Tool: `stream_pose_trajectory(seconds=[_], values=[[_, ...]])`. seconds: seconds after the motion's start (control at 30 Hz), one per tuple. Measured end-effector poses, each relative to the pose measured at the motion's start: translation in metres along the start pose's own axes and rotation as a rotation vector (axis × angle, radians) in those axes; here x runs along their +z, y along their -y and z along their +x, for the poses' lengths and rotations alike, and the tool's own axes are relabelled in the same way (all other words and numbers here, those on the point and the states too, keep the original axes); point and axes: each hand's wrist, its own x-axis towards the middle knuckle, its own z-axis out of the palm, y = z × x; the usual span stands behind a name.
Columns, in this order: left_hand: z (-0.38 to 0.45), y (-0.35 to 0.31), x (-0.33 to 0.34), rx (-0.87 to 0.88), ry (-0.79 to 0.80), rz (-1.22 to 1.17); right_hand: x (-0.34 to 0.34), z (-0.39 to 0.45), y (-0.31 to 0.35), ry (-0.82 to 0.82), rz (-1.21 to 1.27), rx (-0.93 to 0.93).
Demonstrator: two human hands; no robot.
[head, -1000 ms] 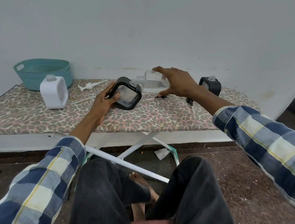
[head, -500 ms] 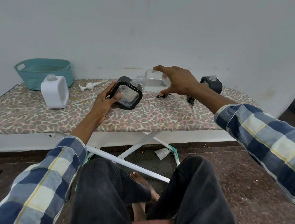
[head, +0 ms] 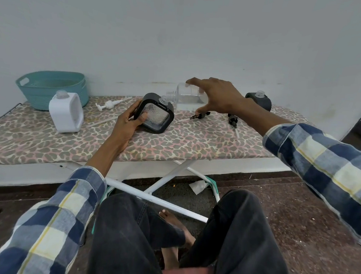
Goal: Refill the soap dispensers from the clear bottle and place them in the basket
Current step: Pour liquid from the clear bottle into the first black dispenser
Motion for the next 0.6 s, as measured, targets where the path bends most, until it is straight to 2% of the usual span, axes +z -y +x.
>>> stream_pose_trajectory(seconds=[0.6], values=[[0.0011, 0.0008, -0.0003, -0.009, -0.003, -0.008, -0.0048, 0.0024, 0.0022, -0.015, -0.030, -0.021]])
